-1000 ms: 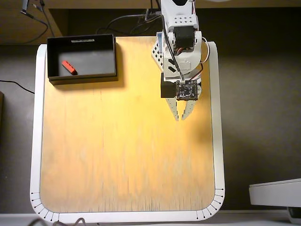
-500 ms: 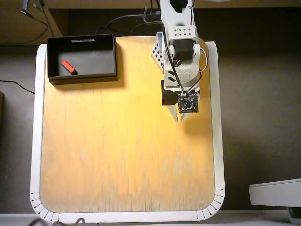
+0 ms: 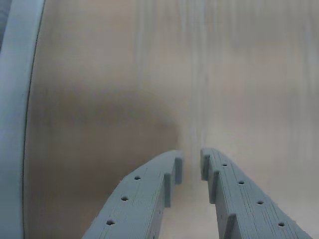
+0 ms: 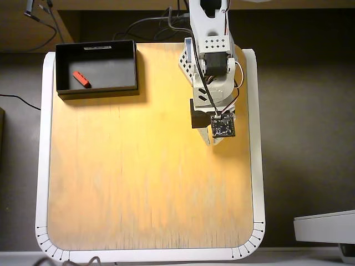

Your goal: Grasp a lego block and put it in the bin.

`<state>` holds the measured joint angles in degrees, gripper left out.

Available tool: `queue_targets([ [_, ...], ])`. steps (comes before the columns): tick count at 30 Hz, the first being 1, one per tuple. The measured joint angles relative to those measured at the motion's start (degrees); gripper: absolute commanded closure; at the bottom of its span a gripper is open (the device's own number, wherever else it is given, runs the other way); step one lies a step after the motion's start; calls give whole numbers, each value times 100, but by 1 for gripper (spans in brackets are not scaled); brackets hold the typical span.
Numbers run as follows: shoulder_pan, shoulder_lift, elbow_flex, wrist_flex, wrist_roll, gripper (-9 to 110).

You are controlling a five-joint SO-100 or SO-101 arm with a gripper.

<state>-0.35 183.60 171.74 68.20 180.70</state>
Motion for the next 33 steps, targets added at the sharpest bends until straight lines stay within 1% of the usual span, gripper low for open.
queue_targets([
  [9,132,0,114,-158,237,101],
  [15,158,0,114,-141,97,101],
  [20,158,0,123,378,114,101],
  [25,158,0,123,677,-853,101],
  [33,158,0,123,703,-1248,101],
])
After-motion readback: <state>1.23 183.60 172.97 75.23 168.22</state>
